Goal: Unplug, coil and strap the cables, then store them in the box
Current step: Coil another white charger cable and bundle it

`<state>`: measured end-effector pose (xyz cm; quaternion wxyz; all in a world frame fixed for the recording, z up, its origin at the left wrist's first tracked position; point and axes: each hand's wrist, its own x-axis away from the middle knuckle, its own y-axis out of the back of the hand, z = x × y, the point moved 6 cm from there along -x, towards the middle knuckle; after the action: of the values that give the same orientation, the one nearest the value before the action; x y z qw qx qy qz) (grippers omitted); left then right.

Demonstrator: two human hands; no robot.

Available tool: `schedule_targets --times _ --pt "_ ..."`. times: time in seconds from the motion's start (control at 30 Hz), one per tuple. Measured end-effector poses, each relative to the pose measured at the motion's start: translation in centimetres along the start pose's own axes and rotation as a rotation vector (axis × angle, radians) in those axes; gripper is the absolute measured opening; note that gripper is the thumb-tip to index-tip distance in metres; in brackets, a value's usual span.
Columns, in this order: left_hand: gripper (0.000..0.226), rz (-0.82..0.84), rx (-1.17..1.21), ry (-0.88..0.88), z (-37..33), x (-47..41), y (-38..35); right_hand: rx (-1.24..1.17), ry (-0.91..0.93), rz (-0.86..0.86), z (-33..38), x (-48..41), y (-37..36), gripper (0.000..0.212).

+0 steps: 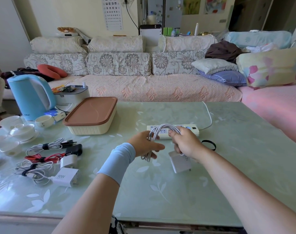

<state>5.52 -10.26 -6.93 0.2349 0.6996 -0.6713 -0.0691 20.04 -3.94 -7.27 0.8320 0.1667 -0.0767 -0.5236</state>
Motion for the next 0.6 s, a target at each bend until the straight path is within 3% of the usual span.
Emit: schedule_targets --times 0.1,0.2,0.33,0.43,0.53,0.6 --pt "0.029 0.035 0.015 0.024 0.4 0.0 0.1 0.028 0.015 -0.037 0.1 -0.1 0.7 0.024" --pt "0.034 0.033 0.306 -0.009 0.2 -0.2 0.1 0.01 0.02 -0.028 0.6 0.2 0.3 0.025" --pt "0.012 -0.032 0.675 -0.137 -0.4 -0.8 -0.1 -0.144 -0.009 0.076 1.2 0.8 -1.6 0.026" --pt "0.016 0.055 0.779 -0.199 -0.8 -1.0 -0.9 -0.247 -0.041 0.156 1.7 1.0 -2.9 0.008" --pt "0.025 0.081 0.76 -0.247 -1.1 -1.1 -1.5 -0.269 -0.056 0.182 1.8 1.0 -3.6 0.04" --pt "0.034 0.116 0.753 -0.204 -1.0 -1.0 -2.3 -0.198 -0.02 0.217 2.0 1.1 -3.8 0.036"
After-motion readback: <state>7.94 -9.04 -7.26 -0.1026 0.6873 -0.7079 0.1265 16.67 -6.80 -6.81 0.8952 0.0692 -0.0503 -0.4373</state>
